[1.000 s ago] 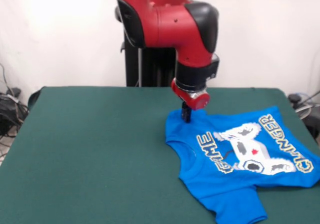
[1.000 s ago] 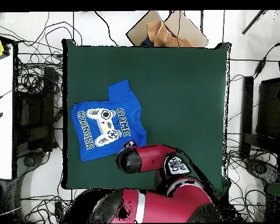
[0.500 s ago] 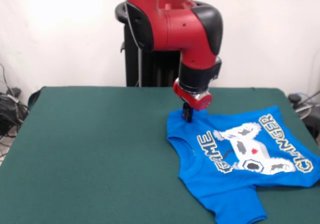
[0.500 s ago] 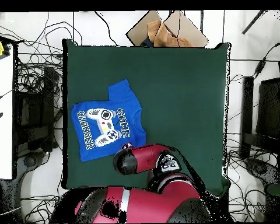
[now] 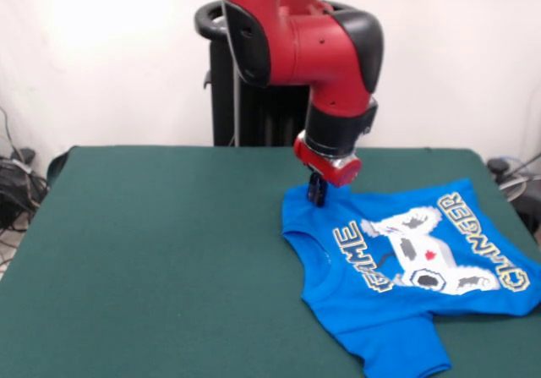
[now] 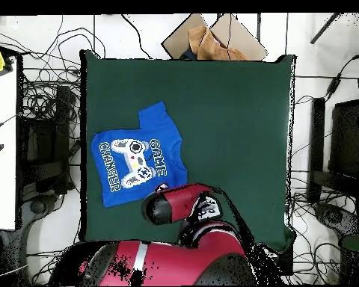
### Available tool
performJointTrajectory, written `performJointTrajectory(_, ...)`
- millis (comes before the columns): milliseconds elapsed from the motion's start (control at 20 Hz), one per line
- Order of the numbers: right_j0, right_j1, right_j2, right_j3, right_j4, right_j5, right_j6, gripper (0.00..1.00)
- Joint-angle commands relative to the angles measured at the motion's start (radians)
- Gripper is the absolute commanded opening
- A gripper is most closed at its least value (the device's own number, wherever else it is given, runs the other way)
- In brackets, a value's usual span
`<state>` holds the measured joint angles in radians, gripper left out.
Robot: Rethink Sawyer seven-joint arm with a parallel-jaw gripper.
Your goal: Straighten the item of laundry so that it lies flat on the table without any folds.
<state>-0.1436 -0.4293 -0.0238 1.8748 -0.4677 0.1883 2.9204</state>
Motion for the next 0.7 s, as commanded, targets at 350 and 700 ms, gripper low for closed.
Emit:
performJointTrajectory(350, -0.017, 0.28, -0.142, -0.098, -0.133, 0.015, -0.053, 0.0)
performJointTrajectory(700, -0.023, 0.327, -0.17, -0.105, -0.148, -0.021, -0.058, 0.0)
